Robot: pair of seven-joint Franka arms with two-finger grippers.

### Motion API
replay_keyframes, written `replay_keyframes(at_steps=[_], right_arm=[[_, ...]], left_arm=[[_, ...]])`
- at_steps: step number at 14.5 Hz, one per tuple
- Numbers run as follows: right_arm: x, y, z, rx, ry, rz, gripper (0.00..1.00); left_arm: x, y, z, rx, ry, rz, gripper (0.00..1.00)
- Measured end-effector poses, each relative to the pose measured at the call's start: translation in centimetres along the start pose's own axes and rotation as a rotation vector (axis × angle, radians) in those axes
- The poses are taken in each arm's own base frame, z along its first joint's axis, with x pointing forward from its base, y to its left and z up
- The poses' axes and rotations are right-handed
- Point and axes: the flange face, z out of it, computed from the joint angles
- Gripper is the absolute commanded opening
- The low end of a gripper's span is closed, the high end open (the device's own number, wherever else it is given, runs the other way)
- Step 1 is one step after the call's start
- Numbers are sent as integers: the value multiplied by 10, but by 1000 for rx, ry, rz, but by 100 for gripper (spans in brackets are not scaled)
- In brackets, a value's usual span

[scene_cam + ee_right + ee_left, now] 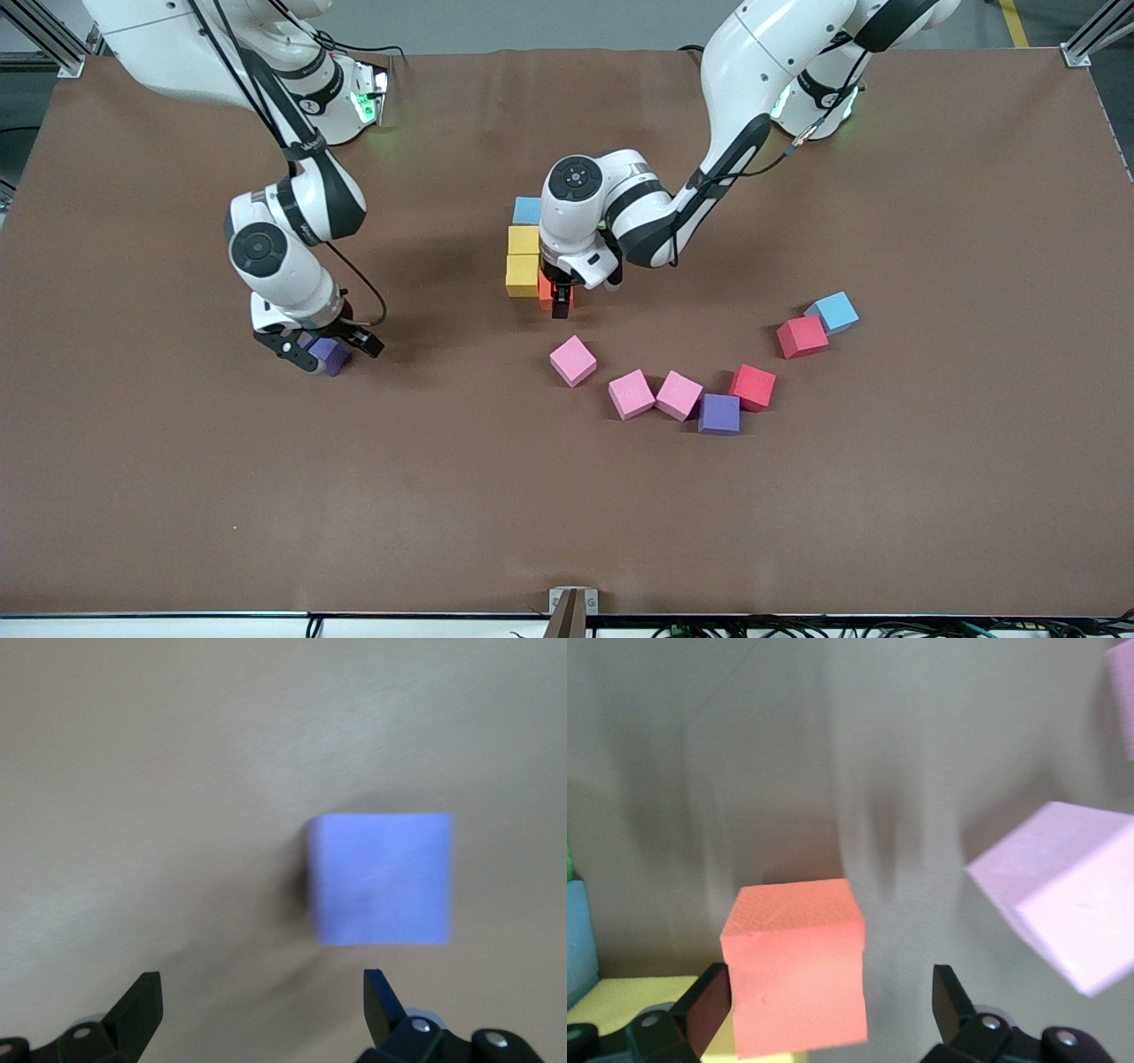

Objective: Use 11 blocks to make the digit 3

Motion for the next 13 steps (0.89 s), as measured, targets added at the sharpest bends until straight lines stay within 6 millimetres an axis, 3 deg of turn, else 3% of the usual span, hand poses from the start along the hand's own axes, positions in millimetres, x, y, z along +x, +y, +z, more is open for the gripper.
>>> replay_keyframes(at_steps=[4,6,10,13], right_arm=[[29,45,1,-10,-3,-31,100],[40,62,2,-9,-2,-35,100],[40,61,8,17,16,-43,100],[38,58,22,37,21,-46,98]], left_arm=[[32,42,-43,-29,42,158,100],[52,66,-54,-44,45,254,100],[73,97,-62,-64,46,418,100],[85,115,-50,-59,58,613,100]])
